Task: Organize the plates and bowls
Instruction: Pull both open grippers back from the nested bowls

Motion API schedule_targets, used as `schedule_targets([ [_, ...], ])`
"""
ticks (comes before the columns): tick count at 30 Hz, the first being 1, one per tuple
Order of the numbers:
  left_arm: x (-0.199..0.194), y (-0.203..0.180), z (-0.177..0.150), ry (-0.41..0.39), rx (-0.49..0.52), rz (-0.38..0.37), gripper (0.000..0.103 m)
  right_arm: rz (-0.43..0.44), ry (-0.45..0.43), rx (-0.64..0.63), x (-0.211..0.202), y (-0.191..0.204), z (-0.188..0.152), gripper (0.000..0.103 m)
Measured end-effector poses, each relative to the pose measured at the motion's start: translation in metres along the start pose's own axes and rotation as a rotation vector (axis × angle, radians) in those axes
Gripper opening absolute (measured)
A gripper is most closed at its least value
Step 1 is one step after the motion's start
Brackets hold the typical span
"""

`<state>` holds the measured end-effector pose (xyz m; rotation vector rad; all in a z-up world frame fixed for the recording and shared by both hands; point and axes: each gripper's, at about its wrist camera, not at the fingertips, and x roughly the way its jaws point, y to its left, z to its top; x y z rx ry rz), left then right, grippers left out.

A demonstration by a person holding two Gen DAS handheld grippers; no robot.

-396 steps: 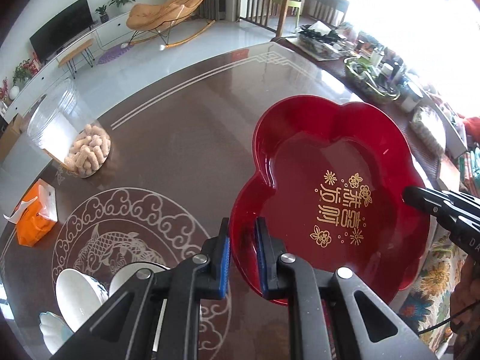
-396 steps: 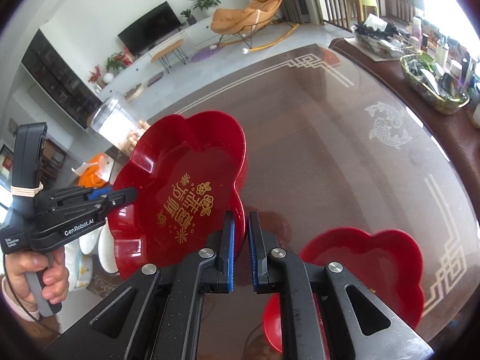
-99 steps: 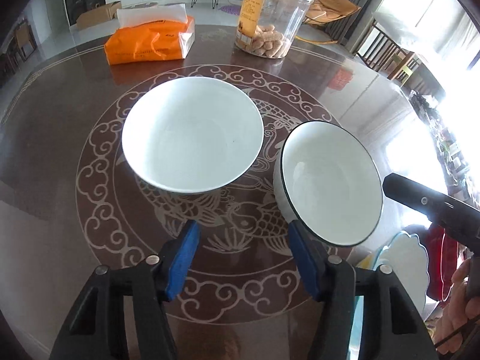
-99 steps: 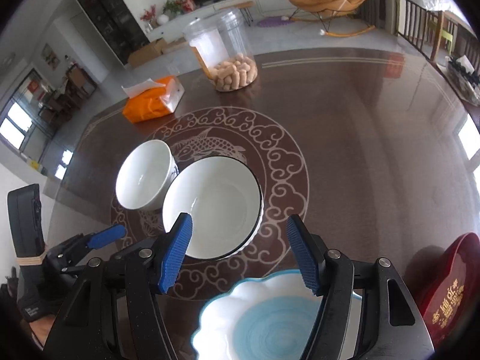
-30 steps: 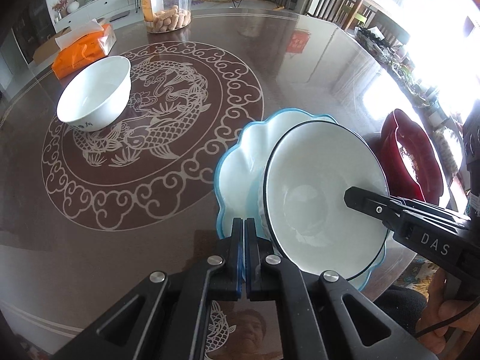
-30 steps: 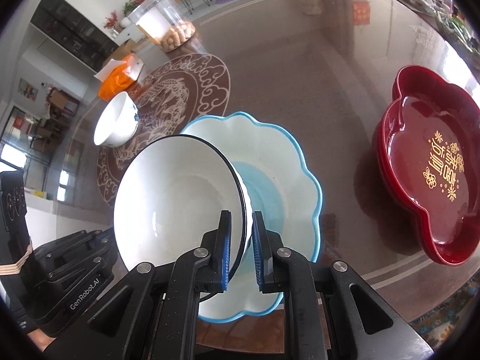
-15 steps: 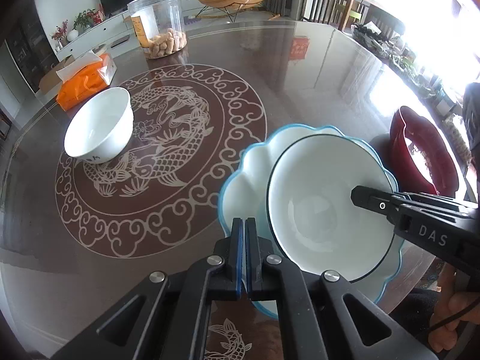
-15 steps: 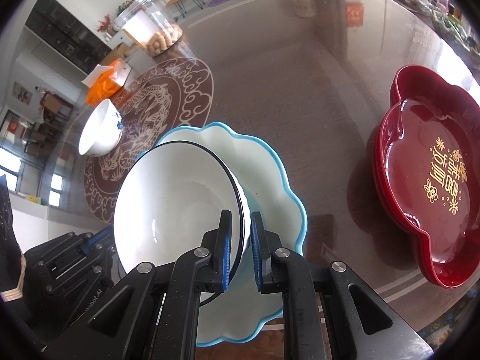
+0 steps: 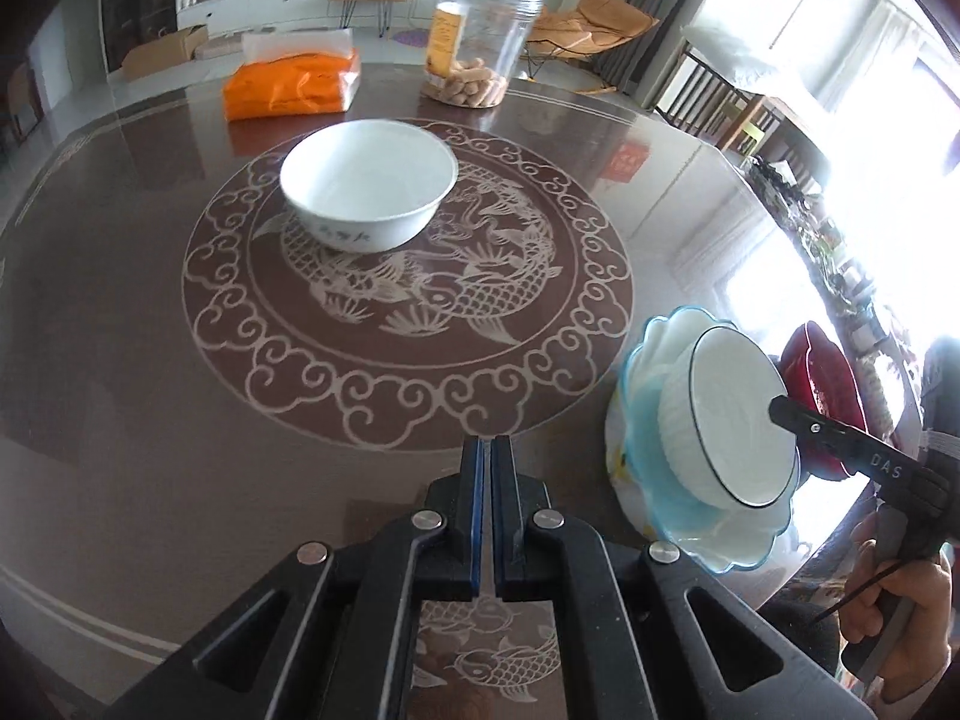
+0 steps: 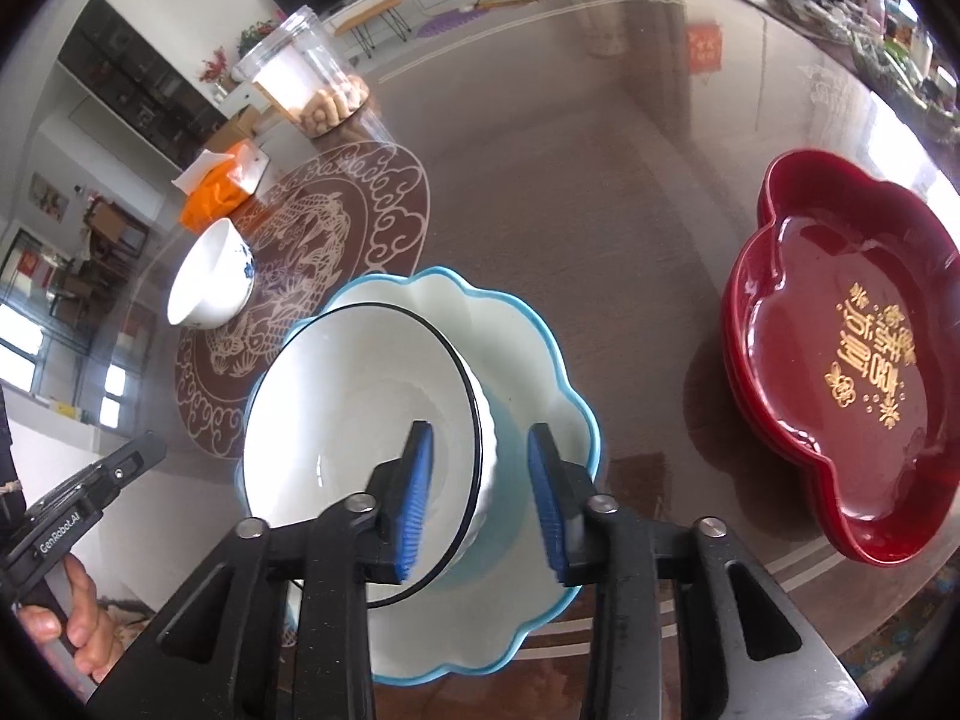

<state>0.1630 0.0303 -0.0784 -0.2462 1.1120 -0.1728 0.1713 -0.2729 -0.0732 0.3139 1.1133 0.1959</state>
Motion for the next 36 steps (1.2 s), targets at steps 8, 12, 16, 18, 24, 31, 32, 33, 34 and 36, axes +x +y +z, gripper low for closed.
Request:
schedule_targets([
  [8, -0.013, 0.054, -0.03, -0.1, -0.078, 0.062, 0.002, -0.053, -0.131, -0.069, -0.045, 0.017, -0.016, 0.057],
  [12, -0.03, 0.057, -0.039, -0.189, -0.027, 0.09, 0.002, -0.071, -0.228, -0.099, -0.066, 0.031, -0.038, 0.059],
  [16, -0.053, 0.051, -0.05, -0.316, 0.057, 0.104, 0.002, -0.076, -0.334, -0.09, -0.08, 0.045, -0.07, 0.059],
  [18, -0.066, 0.047, -0.058, -0.386, 0.101, 0.103, 0.002, -0.094, -0.388, -0.087, -0.086, 0.05, -0.09, 0.059],
  [24, -0.087, 0.038, -0.07, -0.51, 0.215, 0.073, 0.002, -0.136, -0.499, -0.07, -0.091, 0.055, -0.133, 0.061],
  [31, -0.09, 0.037, -0.081, -0.534, 0.258, -0.107, 0.002, -0.152, -0.567, -0.085, -0.101, 0.057, -0.148, 0.061],
  [32, -0.091, 0.035, -0.084, -0.556, 0.284, -0.106, 0.002, -0.158, -0.579, -0.095, -0.103, 0.058, -0.149, 0.061],
  [33, -0.093, 0.034, -0.088, -0.574, 0.301, -0.106, 0.002, -0.165, -0.589, -0.104, -0.104, 0.06, -0.149, 0.061],
  [34, -0.093, 0.033, -0.09, -0.575, 0.311, -0.121, 0.002, -0.17, -0.598, -0.112, -0.104, 0.062, -0.151, 0.061],
  [36, -0.092, 0.034, -0.088, -0.535, 0.313, -0.21, 0.002, -0.167, -0.608, -0.117, -0.106, 0.063, -0.154, 0.061],
])
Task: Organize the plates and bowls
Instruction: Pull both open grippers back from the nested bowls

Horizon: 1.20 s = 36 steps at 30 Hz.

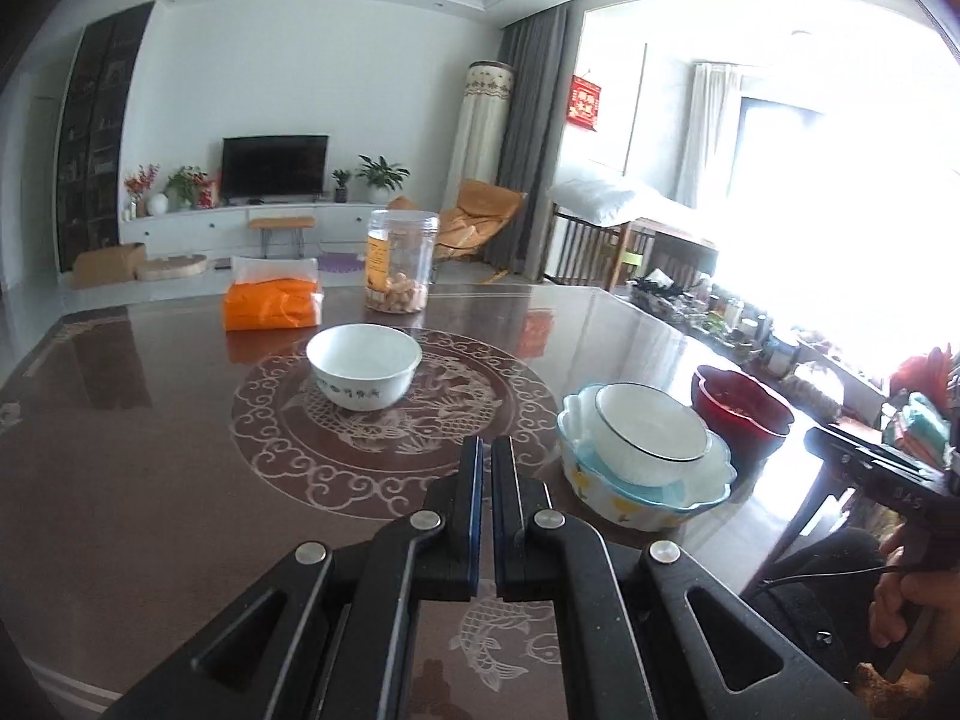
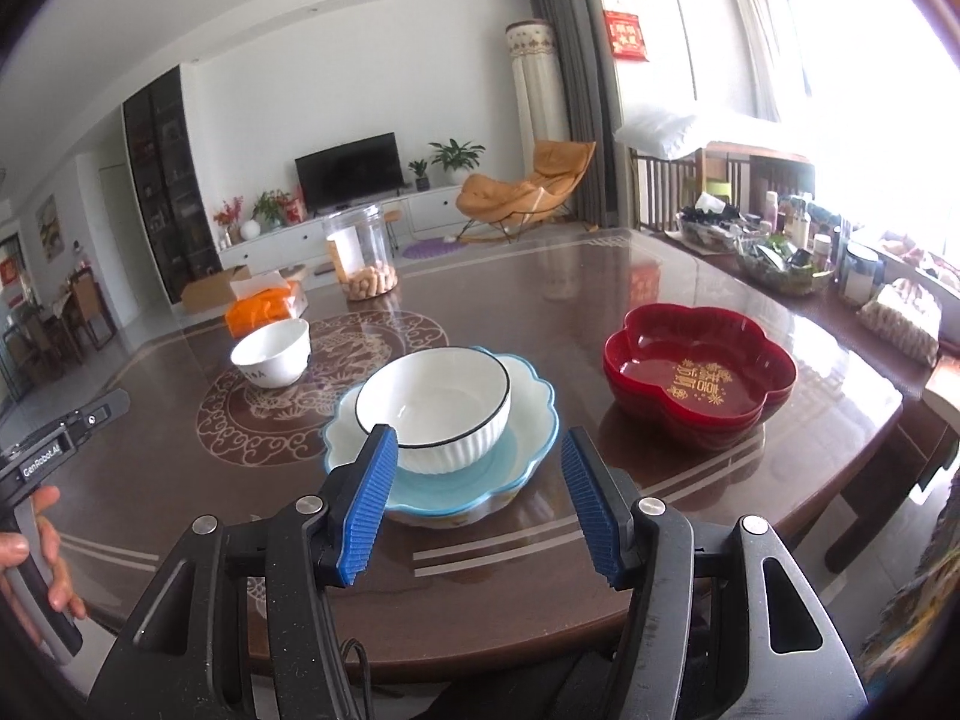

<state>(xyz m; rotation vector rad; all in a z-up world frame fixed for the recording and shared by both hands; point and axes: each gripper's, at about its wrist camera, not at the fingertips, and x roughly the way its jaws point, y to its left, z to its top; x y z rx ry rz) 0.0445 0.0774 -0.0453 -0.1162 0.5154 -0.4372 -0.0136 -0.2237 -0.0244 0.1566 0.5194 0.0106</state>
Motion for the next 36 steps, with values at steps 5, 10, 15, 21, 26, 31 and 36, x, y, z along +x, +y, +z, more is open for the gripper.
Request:
schedule_targets([
  [5, -0.01, 0.008, 0.007, -0.053, -0.084, -0.006, 0.002, 0.011, 0.018, -0.008, 0.003, 0.005, -0.006, 0.061],
  [10, -0.014, 0.021, 0.014, -0.05, -0.204, -0.116, 0.002, 0.015, 0.012, -0.012, 0.001, 0.005, -0.008, 0.061],
  [15, -0.003, 0.055, 0.008, 0.005, -0.501, -0.268, 0.002, 0.021, -0.011, -0.044, -0.001, 0.014, -0.009, 0.061],
  [21, 0.001, 0.063, 0.008, 0.058, -0.467, -0.064, 0.002, 0.035, -0.019, -0.069, -0.003, 0.019, -0.014, 0.061],
  [26, 0.015, 0.051, 0.009, 0.208, -0.168, 0.392, 0.002, 0.04, -0.023, -0.079, -0.002, 0.022, -0.014, 0.061],
  [31, 0.005, 0.063, 0.019, 0.164, -0.102, 0.495, 0.002, 0.042, -0.039, -0.112, -0.005, 0.027, -0.015, 0.061],
  [36, -0.024, 0.047, 0.031, 0.01, 0.044, 0.584, 0.002, 0.1, -0.015, -0.119, -0.001, 0.038, -0.007, 0.061],
])
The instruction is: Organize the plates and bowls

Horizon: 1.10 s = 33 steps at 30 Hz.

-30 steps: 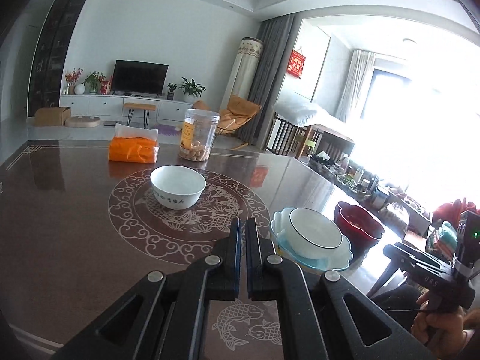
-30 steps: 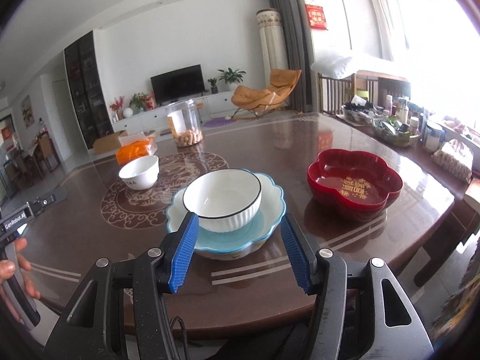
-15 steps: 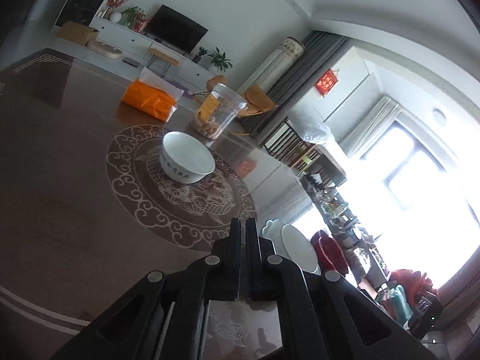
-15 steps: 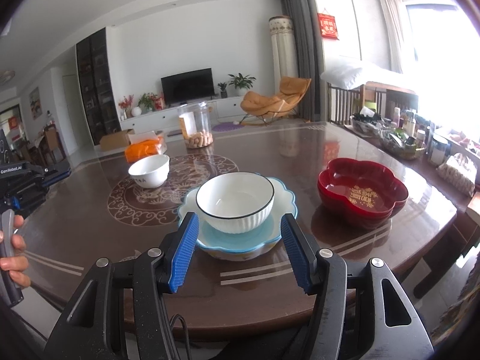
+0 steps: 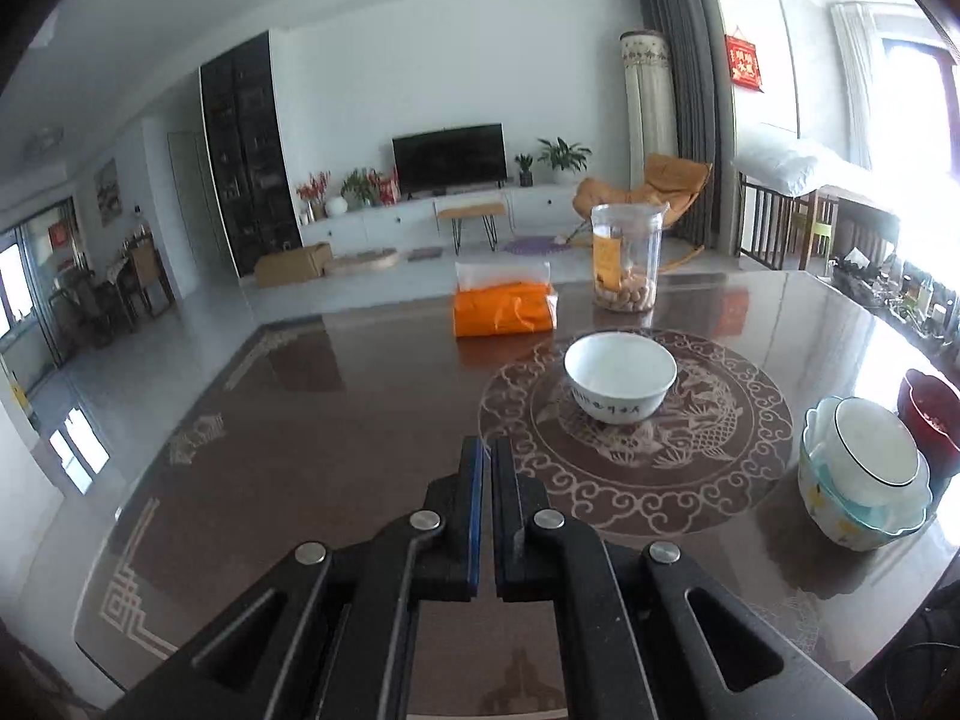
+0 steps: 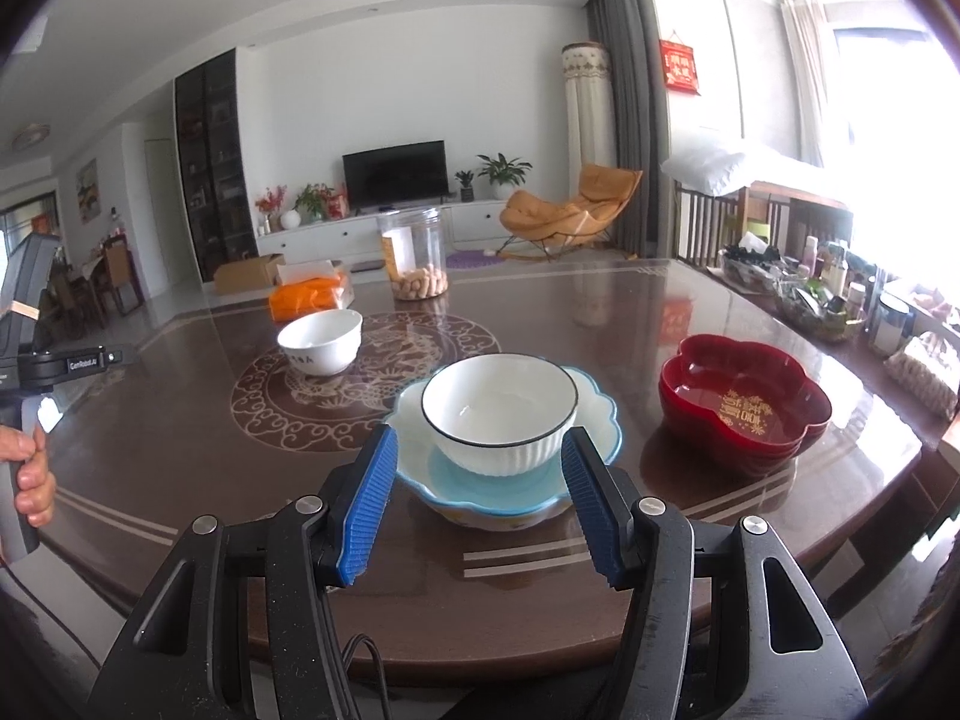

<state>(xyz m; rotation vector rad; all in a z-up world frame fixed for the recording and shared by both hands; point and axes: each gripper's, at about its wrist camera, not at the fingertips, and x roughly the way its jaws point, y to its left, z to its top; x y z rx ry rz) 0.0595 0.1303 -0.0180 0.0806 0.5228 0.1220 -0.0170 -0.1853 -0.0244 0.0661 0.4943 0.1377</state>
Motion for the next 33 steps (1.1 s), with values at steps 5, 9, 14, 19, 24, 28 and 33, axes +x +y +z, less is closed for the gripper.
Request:
schedule_targets([
  [5, -0.011, 0.0, 0.014, -0.051, 0.025, 0.013, 0.002, 0.159, 0.051, 0.007, 0.009, 0.023, 0.019, 0.066],
  [9, 0.003, 0.01, 0.015, 0.047, -0.041, -0.091, 0.002, 0.235, 0.066, -0.025, 0.015, 0.045, 0.028, 0.066],
  [14, 0.018, 0.028, 0.007, 0.107, -0.16, -0.256, 0.002, 0.282, 0.091, -0.056, 0.02, 0.062, 0.029, 0.066],
  [19, 0.02, 0.027, 0.007, 0.149, -0.21, -0.416, 0.002, 0.345, 0.136, -0.083, 0.031, 0.08, 0.033, 0.066],
  [24, 0.038, 0.047, 0.002, 0.326, -0.63, -0.777, 0.002, 0.442, 0.113, -0.196, 0.037, 0.116, 0.033, 0.066],
  [28, 0.037, 0.039, -0.001, 0.392, -0.734, -0.845, 0.002, 0.516, 0.069, -0.188, 0.04, 0.139, 0.038, 0.066],
  [33, 0.034, 0.032, -0.003, 0.433, -0.734, -0.784, 0.002, 0.558, 0.006, -0.249, 0.033, 0.164, 0.044, 0.066],
])
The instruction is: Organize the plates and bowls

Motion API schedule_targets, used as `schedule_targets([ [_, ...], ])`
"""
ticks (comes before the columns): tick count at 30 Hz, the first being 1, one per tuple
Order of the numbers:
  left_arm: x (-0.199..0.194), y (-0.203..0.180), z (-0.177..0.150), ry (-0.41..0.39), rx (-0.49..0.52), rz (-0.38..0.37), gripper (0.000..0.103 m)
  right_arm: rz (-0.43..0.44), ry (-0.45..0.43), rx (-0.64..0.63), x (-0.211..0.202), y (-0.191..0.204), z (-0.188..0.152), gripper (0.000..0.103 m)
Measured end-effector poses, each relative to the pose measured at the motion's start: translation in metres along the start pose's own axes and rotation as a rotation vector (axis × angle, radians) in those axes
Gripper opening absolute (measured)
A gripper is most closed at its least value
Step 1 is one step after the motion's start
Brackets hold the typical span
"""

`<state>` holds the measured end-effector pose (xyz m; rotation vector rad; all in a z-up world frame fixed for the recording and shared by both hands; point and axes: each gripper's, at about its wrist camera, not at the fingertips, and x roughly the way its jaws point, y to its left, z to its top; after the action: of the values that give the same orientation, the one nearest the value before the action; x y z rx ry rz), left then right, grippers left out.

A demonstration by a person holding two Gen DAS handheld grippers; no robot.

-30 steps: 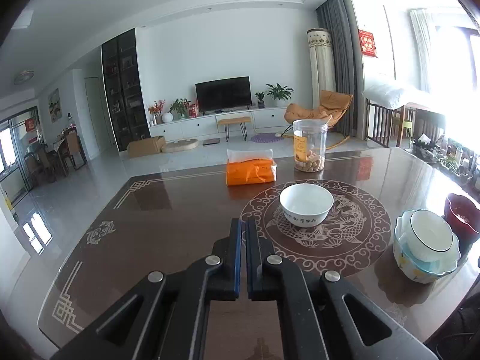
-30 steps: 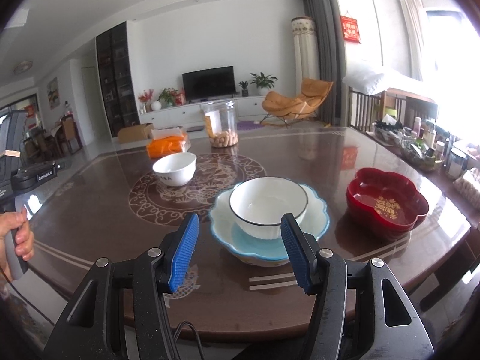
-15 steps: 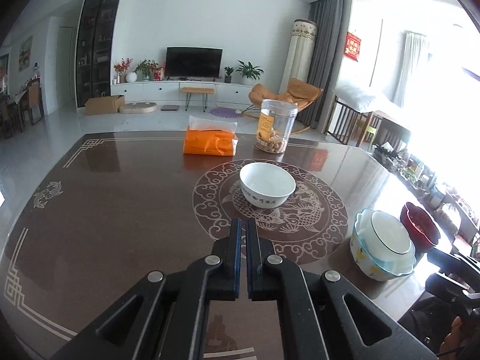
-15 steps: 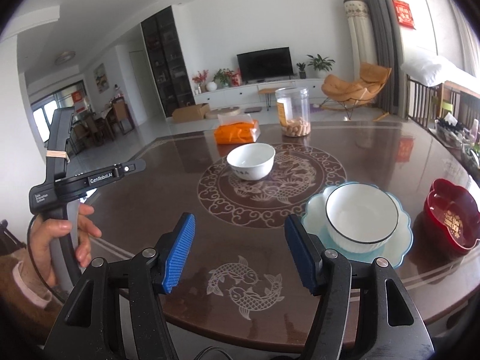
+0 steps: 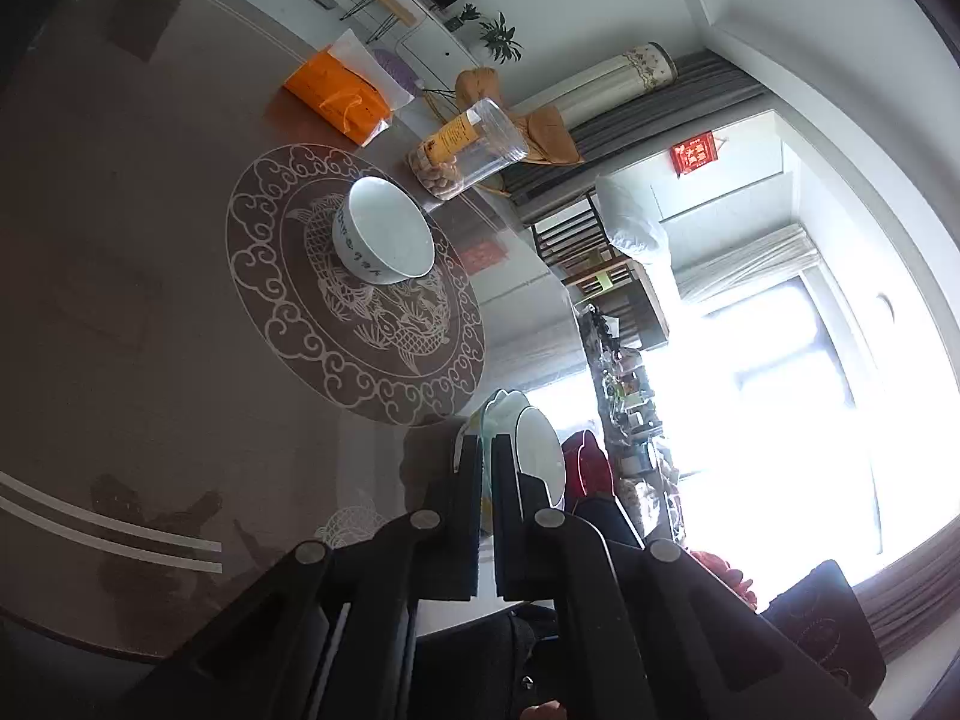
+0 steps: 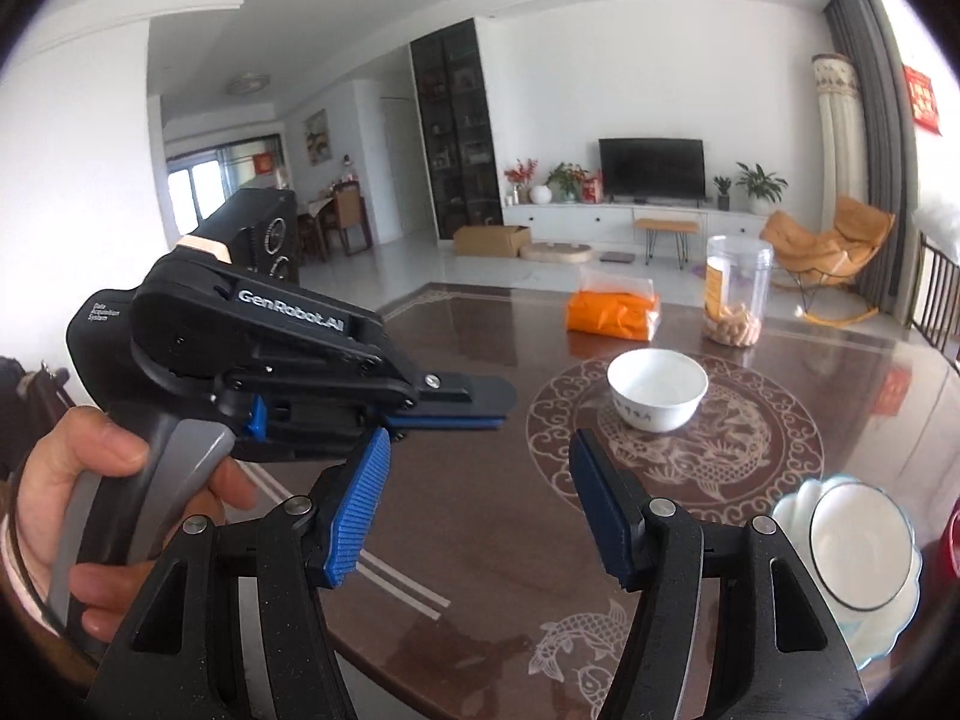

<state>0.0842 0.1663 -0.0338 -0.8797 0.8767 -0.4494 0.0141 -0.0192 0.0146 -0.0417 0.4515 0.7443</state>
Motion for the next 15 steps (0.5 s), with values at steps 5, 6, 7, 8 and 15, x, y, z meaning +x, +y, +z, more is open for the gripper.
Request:
schedule_targets([
  [5, 0.0, 0.001, -0.004, 0.021, -0.007, 0.034, 0.002, 0.01, 0.001, -0.018, 0.006, 0.005, -0.002, 0.066],
  [6, 0.002, 0.001, -0.004, 0.043, -0.009, 0.029, 0.002, 0.006, -0.009, -0.028, 0.003, 0.005, -0.004, 0.066],
  [7, 0.005, 0.003, -0.003, 0.075, -0.024, 0.013, 0.002, -0.001, -0.014, -0.04, 0.001, 0.006, -0.004, 0.066],
  [8, 0.01, 0.005, -0.004, 0.117, -0.044, -0.014, 0.002, -0.002, -0.016, -0.06, 0.0, 0.007, -0.004, 0.066],
  [15, 0.026, 0.002, -0.01, 0.241, -0.028, 0.04, 0.002, 0.051, -0.008, -0.253, -0.005, 0.022, -0.002, 0.074],
])
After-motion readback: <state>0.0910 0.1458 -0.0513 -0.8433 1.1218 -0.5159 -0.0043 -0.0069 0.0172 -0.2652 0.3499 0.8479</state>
